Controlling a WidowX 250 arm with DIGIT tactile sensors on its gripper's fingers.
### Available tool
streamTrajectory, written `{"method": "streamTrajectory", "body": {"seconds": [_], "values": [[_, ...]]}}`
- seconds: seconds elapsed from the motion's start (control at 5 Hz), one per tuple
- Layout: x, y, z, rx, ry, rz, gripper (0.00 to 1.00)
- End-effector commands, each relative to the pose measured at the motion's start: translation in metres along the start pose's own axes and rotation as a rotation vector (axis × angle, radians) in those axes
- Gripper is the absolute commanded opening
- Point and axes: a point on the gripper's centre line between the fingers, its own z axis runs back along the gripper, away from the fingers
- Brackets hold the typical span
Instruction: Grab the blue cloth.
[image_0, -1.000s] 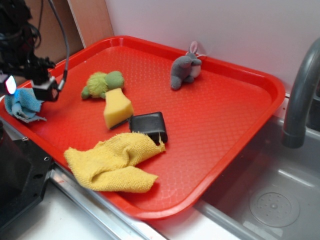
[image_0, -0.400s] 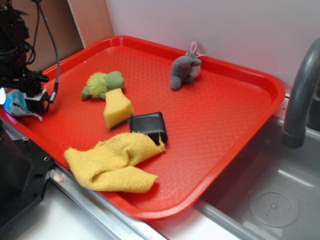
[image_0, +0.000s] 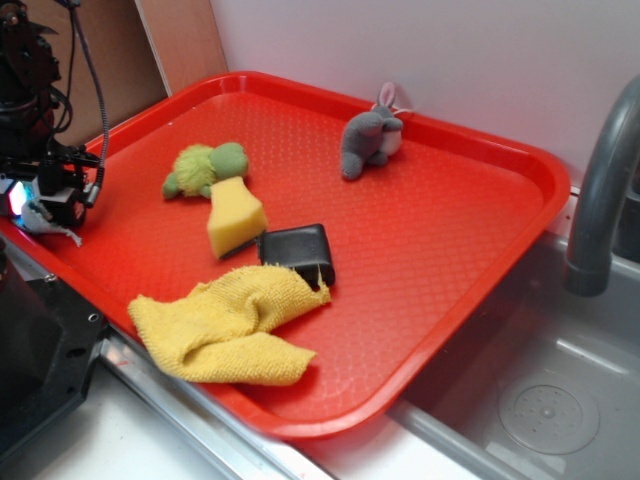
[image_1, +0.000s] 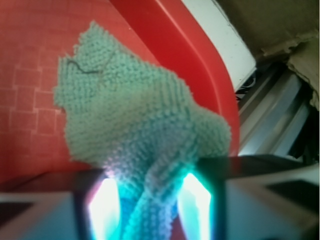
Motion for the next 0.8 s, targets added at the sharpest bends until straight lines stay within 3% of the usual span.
{"method": "streamTrajectory", "body": {"seconds": [0.0, 0.2, 0.4, 0.6], "values": [[-0.004, 0.007, 0.003, 0.008, 0.0, -0.017, 0.0], [-0.002, 0.002, 0.009, 0.017, -0.008, -0.074, 0.0], [-0.003, -0.024, 0.041, -0.047, -0.044, -0.199, 0.0], [-0.007, -0.069, 0.111, -0.261, -0.172, -0.432, 0.0]]}}
